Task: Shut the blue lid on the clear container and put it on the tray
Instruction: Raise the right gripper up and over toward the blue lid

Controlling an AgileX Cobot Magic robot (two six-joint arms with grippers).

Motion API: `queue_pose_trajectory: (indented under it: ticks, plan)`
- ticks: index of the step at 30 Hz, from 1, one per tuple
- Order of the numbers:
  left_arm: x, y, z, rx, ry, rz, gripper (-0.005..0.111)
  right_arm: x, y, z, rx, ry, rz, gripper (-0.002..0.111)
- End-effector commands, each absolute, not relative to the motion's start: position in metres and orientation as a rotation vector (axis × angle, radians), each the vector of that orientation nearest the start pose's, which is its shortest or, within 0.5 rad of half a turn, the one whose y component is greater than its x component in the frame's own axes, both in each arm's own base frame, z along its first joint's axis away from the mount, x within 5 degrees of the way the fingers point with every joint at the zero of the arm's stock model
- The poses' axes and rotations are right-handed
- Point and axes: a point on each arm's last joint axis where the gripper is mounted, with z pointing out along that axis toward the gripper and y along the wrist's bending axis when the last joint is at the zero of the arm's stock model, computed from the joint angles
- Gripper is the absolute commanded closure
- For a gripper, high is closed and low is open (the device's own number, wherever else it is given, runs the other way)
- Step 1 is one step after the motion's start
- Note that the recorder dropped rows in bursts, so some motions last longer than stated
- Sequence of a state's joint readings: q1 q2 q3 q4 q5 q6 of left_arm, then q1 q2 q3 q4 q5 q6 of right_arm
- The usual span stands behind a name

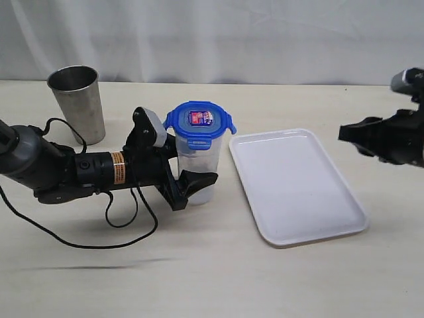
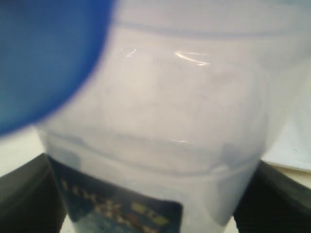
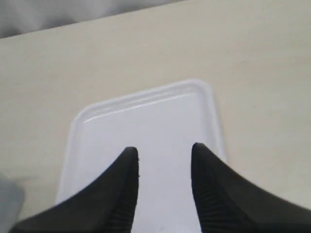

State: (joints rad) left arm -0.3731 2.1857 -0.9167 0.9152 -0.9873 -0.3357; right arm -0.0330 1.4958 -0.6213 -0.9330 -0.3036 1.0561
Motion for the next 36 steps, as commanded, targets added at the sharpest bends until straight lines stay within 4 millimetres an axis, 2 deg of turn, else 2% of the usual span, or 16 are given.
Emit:
queue_pose_trajectory:
  ticks: [1, 3, 5, 8, 11, 13, 15, 17, 18, 19, 22, 25, 29, 32, 36]
  plan:
    - [0.325, -0.192, 0.087, 1.051, 1.622, -0.803, 0.107, 0.277, 0.003, 0.232, 0.157, 2.113, 0.209, 0.058]
    - [0.325, -0.192, 0.087, 1.051, 1.622, -0.803, 0.107, 0.276, 0.014, 0.242, 0.156, 2.066, 0.286, 0.049]
    - [0.325, -0.192, 0.087, 1.051, 1.622, -0.803, 0.107, 0.278, 0.029, 0.251, 0.111, 2.060, 0.309, 0.050]
    - [0.325, -0.192, 0.087, 1.054, 1.621, -0.804, 0.107, 0.284, 0.049, 0.263, 0.062, 2.079, 0.241, 0.051]
    - [0.325, -0.192, 0.087, 1.061, 1.620, -0.805, 0.107, 0.290, 0.059, 0.280, 0.089, 2.128, -0.019, 0.052]
    - [0.324, -0.192, 0.087, 1.066, 1.618, -0.807, 0.107, 0.293, 0.061, 0.293, 0.127, 2.224, -0.260, 0.052]
    - [0.324, -0.192, 0.087, 1.066, 1.618, -0.807, 0.107, 0.297, 0.064, 0.305, 0.102, 2.337, -0.358, 0.054]
    - [0.324, -0.192, 0.087, 1.066, 1.618, -0.807, 0.107, 0.303, 0.078, 0.309, -0.072, 2.465, -0.276, 0.059]
    - [0.324, -0.192, 0.087, 1.066, 1.618, -0.807, 0.107, 0.305, 0.089, 0.312, -0.151, 2.516, -0.134, 0.061]
    - [0.324, -0.192, 0.087, 1.066, 1.618, -0.807, 0.107, 0.307, 0.098, 0.314, -0.269, 2.534, -0.054, 0.062]
    - [0.324, -0.192, 0.086, 1.079, 1.615, -0.809, 0.107, 0.309, 0.123, 0.326, -0.447, 2.513, 0.254, 0.061]
    - [0.323, -0.193, 0.086, 1.092, 1.611, -0.812, 0.107, 0.308, 0.140, 0.336, -0.486, 2.464, 0.494, 0.057]
    - [0.322, -0.193, 0.086, 1.097, 1.610, -0.813, 0.107, 0.308, 0.150, 0.335, -0.420, 2.467, 0.642, 0.053]
    - [0.322, -0.193, 0.086, 1.097, 1.610, -0.813, 0.107, 0.311, 0.152, 0.323, -0.322, 2.567, 0.679, 0.053]
    - [0.322, -0.193, 0.086, 1.097, 1.610, -0.813, 0.107, 0.316, 0.160, 0.294, -0.283, 2.724, 0.751, 0.053]
